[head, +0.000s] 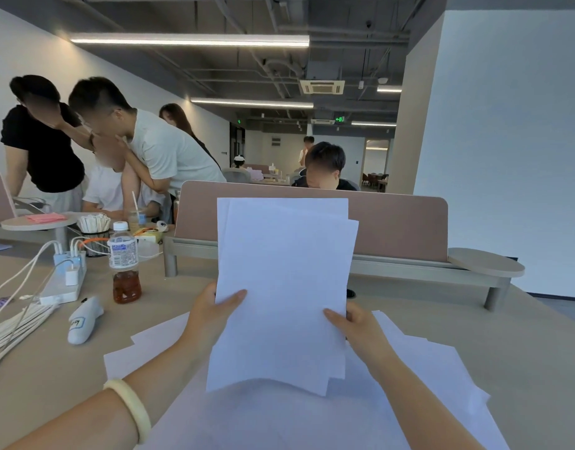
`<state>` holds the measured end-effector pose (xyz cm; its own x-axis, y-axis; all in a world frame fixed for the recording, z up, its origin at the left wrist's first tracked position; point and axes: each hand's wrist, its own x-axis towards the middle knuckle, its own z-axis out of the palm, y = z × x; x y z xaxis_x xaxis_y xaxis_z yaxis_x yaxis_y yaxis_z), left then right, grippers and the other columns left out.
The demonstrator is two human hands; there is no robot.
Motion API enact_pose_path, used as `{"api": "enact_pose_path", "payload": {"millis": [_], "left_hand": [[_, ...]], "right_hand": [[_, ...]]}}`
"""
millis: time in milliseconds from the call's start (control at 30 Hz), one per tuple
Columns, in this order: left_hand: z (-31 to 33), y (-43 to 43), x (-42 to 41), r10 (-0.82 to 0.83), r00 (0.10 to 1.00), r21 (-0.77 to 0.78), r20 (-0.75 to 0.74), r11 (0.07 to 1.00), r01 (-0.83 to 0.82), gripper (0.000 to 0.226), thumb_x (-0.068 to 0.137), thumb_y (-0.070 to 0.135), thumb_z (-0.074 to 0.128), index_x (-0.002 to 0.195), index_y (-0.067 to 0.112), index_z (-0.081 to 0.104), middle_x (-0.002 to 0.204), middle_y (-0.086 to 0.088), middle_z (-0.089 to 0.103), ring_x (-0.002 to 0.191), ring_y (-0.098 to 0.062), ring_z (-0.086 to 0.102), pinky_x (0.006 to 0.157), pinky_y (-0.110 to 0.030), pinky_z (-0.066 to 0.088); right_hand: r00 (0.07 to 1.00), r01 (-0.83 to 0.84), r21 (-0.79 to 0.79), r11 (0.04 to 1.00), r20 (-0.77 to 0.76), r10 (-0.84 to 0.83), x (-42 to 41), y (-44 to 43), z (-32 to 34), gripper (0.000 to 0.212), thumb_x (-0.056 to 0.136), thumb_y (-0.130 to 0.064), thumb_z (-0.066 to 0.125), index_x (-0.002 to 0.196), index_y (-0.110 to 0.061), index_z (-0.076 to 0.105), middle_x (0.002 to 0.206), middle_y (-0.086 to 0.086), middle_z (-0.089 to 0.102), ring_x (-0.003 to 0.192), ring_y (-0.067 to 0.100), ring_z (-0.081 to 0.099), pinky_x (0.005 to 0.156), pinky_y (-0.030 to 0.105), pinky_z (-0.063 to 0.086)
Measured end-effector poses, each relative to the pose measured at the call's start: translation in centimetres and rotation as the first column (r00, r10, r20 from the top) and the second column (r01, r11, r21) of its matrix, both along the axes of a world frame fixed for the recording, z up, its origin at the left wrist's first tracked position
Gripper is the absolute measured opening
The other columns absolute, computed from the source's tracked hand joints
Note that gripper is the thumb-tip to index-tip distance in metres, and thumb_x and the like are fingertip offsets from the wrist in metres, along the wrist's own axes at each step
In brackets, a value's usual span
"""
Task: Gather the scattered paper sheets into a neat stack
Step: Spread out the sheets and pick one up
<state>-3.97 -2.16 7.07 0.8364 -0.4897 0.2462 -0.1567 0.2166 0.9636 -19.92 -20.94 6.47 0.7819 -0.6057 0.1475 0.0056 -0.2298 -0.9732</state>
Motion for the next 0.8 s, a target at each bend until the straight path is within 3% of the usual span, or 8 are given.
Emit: {"api": "enact_pose_path", "payload": {"millis": [67,133,267,433,567,667,800], "left_hand": [[-0.6,0.1,-0.4,0.009,1.000,-0.005,-0.004,1.000,-0.009,0.040,0.075,0.025,0.078,0.112,0.019,0.064,0.105,0.001,0.072,0.096,-0.018,0.069,0.073,-0.024,0.054],[-1.7,0.4,-0.9,0.042,0.999,-0.011,-0.002,0.999,-0.042,0.038,0.079,0.017,0.075,0.114,0.023,0.061,0.105,0.007,0.070,0.097,-0.011,0.066,0.074,-0.021,0.049],[-3.1,0.5,-1.3,0.058,0.997,-0.043,-0.055,0.997,-0.060,0.038,0.081,0.008,0.071,0.114,0.022,0.056,0.101,0.010,0.066,0.093,-0.007,0.062,0.072,-0.019,0.046],[-2.8,-0.3,-1.3,0.059,0.994,-0.054,-0.089,0.996,-0.064,0.024,0.082,0.009,0.070,0.101,0.021,0.062,0.093,0.008,0.066,0.086,-0.008,0.063,0.066,-0.019,0.048],[-2.7,-0.6,-1.4,0.093,0.993,-0.041,-0.077,0.994,-0.097,0.028,0.079,0.008,0.073,0.104,0.016,0.062,0.093,0.006,0.068,0.083,-0.009,0.064,0.064,-0.018,0.049],[-3.5,-0.5,-1.4,0.097,0.994,-0.028,-0.047,0.995,-0.098,0.026,0.081,0.011,0.072,0.102,0.023,0.063,0.095,0.009,0.069,0.088,-0.008,0.065,0.067,-0.019,0.049],[-4.4,-0.7,-1.4,0.089,0.996,0.005,-0.007,0.996,-0.089,0.031,0.087,0.013,0.065,0.114,0.025,0.056,0.100,0.013,0.065,0.092,-0.004,0.062,0.071,-0.019,0.047]], "right_hand": [[1.000,0.005,0.014,1.000,0.013,-0.005,0.0,0.5,-1.0,0.007,0.090,-0.020,0.062,0.092,-0.014,0.065,0.091,-0.001,0.071,0.076,0.009,0.067,0.058,0.011,0.046],[1.000,0.002,0.049,0.999,0.031,-0.003,0.0,0.9,-2.3,0.017,0.088,-0.019,0.065,0.105,-0.019,0.063,0.100,-0.007,0.072,0.082,0.002,0.068,0.059,0.008,0.048],[0.999,0.020,0.057,0.998,0.047,-0.022,0.6,1.4,-4.5,0.032,0.088,-0.019,0.065,0.119,-0.021,0.058,0.113,-0.006,0.070,0.101,0.010,0.067,0.086,0.027,0.055],[0.993,0.115,0.044,0.992,0.035,-0.117,1.8,2.0,-4.7,0.027,0.095,-0.018,0.052,0.121,-0.019,0.057,0.112,-0.004,0.068,0.104,0.015,0.065,0.095,0.037,0.051],[0.987,0.157,0.043,0.987,0.025,-0.158,1.9,1.8,-4.6,0.027,0.091,-0.022,0.059,0.117,-0.018,0.051,0.111,-0.001,0.064,0.101,0.017,0.063,0.088,0.036,0.053],[0.984,0.178,0.028,0.984,0.029,-0.178,1.6,1.8,-5.2,0.021,0.092,-0.019,0.057,0.112,-0.019,0.051,0.108,-0.001,0.064,0.097,0.015,0.062,0.077,0.026,0.051],[0.983,0.178,0.036,0.983,0.045,-0.180,1.8,2.4,-5.5,0.018,0.093,-0.015,0.055,0.106,-0.025,0.048,0.103,-0.006,0.063,0.090,0.004,0.059,0.068,0.015,0.044]]}}
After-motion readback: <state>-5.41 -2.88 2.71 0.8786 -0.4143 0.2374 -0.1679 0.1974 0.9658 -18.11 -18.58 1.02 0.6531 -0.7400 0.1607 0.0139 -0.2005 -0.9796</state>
